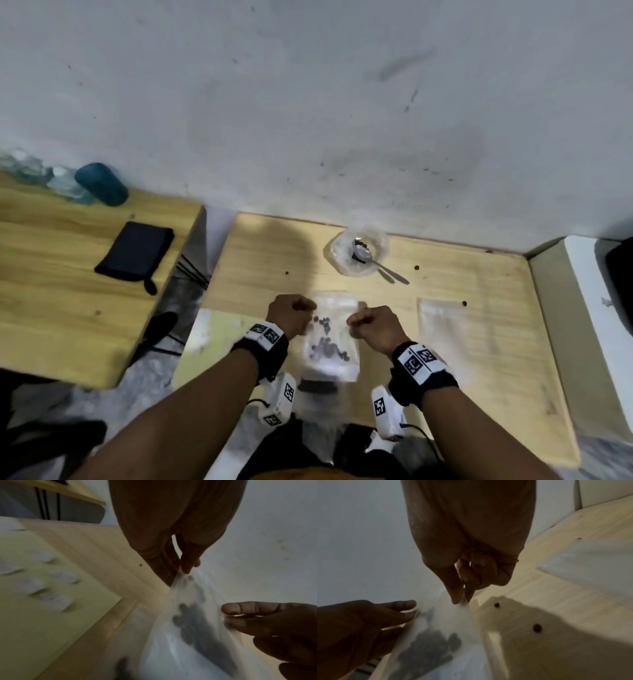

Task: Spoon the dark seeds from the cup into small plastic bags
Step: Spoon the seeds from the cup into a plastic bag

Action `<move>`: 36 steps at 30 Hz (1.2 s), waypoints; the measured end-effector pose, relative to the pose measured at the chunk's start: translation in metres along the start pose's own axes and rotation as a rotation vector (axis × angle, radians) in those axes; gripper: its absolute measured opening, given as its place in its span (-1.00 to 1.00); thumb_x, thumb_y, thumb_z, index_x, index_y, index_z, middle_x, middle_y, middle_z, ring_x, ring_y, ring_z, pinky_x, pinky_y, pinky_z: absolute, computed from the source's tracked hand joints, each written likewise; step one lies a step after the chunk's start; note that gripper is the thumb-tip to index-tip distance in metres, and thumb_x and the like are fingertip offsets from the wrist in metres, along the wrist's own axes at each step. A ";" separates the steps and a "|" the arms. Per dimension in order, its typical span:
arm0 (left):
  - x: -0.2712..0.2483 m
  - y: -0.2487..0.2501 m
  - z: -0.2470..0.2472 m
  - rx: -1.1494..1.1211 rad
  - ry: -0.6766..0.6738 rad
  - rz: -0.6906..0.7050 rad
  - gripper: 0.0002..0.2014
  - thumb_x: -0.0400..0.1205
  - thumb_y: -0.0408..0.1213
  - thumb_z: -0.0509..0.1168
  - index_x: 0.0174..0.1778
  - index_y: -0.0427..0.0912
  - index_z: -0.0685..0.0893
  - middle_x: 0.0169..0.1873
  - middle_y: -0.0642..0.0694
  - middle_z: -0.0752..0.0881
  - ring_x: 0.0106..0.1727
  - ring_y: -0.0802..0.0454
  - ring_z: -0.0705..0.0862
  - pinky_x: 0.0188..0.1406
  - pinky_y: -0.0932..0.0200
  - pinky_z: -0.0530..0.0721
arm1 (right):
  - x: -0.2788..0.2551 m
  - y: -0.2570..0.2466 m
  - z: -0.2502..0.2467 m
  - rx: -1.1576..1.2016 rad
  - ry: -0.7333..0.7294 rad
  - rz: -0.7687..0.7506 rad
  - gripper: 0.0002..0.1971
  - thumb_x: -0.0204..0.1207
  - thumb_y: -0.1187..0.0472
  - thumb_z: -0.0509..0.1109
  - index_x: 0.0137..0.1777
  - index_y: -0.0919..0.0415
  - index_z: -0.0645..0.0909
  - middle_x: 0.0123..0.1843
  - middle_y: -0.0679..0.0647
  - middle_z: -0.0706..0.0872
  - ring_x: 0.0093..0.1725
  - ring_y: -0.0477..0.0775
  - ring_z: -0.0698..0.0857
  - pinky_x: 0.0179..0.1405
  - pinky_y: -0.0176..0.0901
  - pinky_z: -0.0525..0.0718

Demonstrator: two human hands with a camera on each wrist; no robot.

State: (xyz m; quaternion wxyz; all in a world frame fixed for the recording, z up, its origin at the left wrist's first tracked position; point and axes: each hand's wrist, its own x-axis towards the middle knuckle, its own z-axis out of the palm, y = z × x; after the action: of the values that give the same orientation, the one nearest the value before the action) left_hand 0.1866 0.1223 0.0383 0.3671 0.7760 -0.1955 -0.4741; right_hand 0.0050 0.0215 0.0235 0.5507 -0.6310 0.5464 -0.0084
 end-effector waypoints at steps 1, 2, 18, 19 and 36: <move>-0.003 -0.010 0.000 0.010 -0.020 -0.043 -0.76 0.51 -0.60 0.31 -0.28 -0.18 0.77 -0.29 -0.25 0.75 -0.36 -0.14 0.69 -0.29 0.01 0.78 | 0.000 0.005 0.004 -0.042 -0.037 0.015 -0.77 0.33 0.45 0.56 -0.32 0.07 0.83 -0.17 -0.01 0.84 -0.01 0.04 0.79 -0.05 -0.19 0.74; -0.005 -0.020 0.000 0.015 -0.039 -0.074 -0.76 0.51 -0.61 0.30 -0.26 -0.20 0.77 -0.29 -0.26 0.74 -0.36 -0.14 0.68 -0.34 0.07 0.74 | -0.001 0.009 0.007 -0.083 -0.072 0.031 -0.80 0.33 0.45 0.56 -0.28 0.10 0.84 -0.17 -0.01 0.84 0.00 0.03 0.79 -0.01 -0.19 0.73; -0.001 -0.039 0.003 0.465 0.047 0.082 -0.81 0.48 -0.23 0.44 -0.01 0.01 0.71 0.12 -0.07 0.53 0.11 -0.05 0.63 0.08 0.20 0.55 | -0.007 0.022 0.014 -0.285 -0.217 0.012 -0.75 0.36 0.32 0.57 -0.07 -0.06 0.80 0.02 -0.11 0.77 0.13 -0.02 0.72 0.25 -0.15 0.66; 0.000 -0.034 0.006 0.453 0.087 0.133 -0.84 0.49 -0.21 0.43 -0.04 0.05 0.68 0.13 -0.06 0.53 0.08 -0.06 0.64 0.10 0.15 0.60 | -0.007 0.022 0.007 -0.250 -0.160 0.009 -0.76 0.35 0.31 0.57 -0.15 -0.10 0.77 0.01 -0.10 0.78 0.13 -0.01 0.73 0.25 -0.12 0.67; 0.012 0.066 0.190 -0.073 -0.380 -0.327 -0.85 0.65 -0.21 0.32 0.08 -0.15 0.57 -0.17 -0.09 0.57 -0.26 -0.06 0.57 -0.16 0.09 0.55 | -0.009 0.125 -0.150 -0.228 0.323 0.351 -0.27 0.42 -0.05 0.55 0.55 0.19 0.44 0.47 0.26 0.54 0.40 0.32 0.59 0.35 0.16 0.62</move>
State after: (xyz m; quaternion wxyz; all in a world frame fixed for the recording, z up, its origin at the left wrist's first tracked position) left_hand 0.0280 -0.0015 0.0274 0.2700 0.6805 -0.1157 -0.6712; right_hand -0.1750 -0.0496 -0.0005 0.3748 -0.5751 0.7256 0.0480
